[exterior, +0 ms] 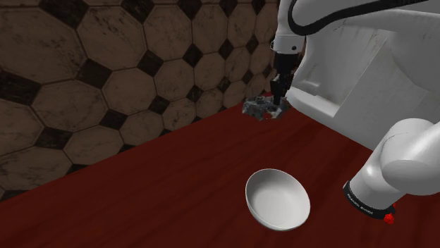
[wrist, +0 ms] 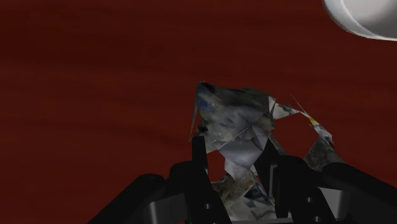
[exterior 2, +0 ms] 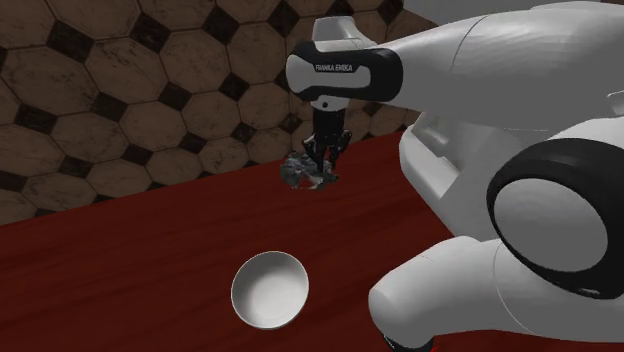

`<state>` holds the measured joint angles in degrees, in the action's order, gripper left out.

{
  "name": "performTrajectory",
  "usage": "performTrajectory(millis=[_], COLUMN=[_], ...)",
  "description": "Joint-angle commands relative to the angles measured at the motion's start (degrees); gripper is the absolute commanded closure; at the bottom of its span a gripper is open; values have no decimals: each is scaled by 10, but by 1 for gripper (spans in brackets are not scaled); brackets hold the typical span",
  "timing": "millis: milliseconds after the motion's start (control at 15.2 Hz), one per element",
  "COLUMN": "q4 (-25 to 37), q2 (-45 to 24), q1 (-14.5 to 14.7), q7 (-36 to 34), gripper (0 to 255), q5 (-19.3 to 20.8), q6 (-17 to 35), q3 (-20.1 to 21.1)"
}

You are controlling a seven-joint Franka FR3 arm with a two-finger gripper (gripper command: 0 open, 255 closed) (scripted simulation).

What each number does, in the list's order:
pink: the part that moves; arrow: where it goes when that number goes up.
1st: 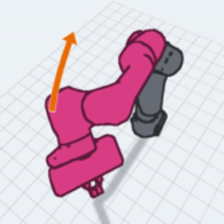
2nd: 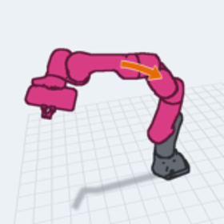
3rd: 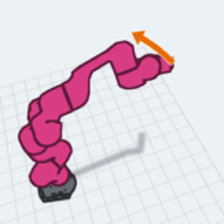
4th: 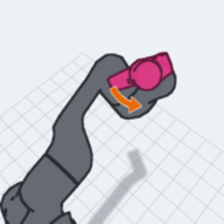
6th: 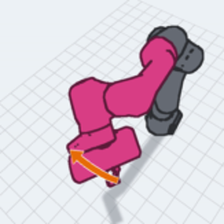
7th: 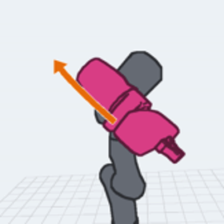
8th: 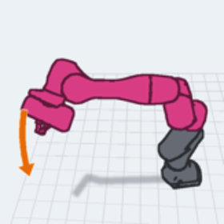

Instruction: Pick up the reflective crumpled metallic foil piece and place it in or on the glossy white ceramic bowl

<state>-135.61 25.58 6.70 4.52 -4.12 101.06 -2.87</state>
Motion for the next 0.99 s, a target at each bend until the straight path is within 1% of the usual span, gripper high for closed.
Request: performTrajectory(millis=[0, 462, 924], q4=[-31, -106, -147], q2=[42, 157, 252], q1=[8, 47, 99], q7=[-21, -98, -186], gripper=[255, 255, 255], q5=[-9, -58, -130], q6=[-9, -41, -79], q3=[15, 76, 147])
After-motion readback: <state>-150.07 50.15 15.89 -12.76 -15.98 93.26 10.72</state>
